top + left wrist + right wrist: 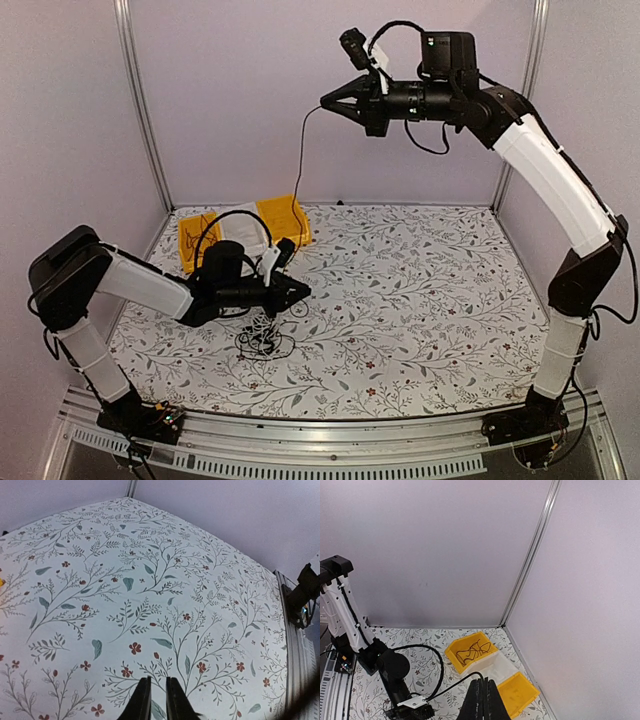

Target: Untangle the cables

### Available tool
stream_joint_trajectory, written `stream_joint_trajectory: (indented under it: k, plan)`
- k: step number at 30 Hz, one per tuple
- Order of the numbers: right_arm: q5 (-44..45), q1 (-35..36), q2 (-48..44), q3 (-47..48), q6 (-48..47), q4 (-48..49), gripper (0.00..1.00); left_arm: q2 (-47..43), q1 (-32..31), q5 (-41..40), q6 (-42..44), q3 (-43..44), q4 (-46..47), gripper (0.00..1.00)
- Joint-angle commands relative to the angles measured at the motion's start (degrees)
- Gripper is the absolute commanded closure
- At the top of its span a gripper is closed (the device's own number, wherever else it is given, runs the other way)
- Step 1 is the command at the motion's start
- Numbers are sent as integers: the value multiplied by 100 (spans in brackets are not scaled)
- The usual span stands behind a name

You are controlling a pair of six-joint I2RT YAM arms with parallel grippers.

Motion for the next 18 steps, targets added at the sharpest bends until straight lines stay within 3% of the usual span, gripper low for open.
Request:
stream_joint_trajectory:
  k: [1, 4, 13, 18]
  plan:
    - [965, -243, -515, 288, 246, 1259, 100, 187, -33, -23, -141, -406, 571, 88]
    - [1333, -433, -569, 640, 170, 1665, 100, 336, -16, -73, -209, -602, 567, 93]
    - [1839, -743, -837, 900, -318, 2858, 100, 783, -8, -339, -497, -1111, 649, 94]
    - [2099, -847, -891, 1090, -585, 3346, 100, 715, -11, -653, -463, -1271, 169, 88]
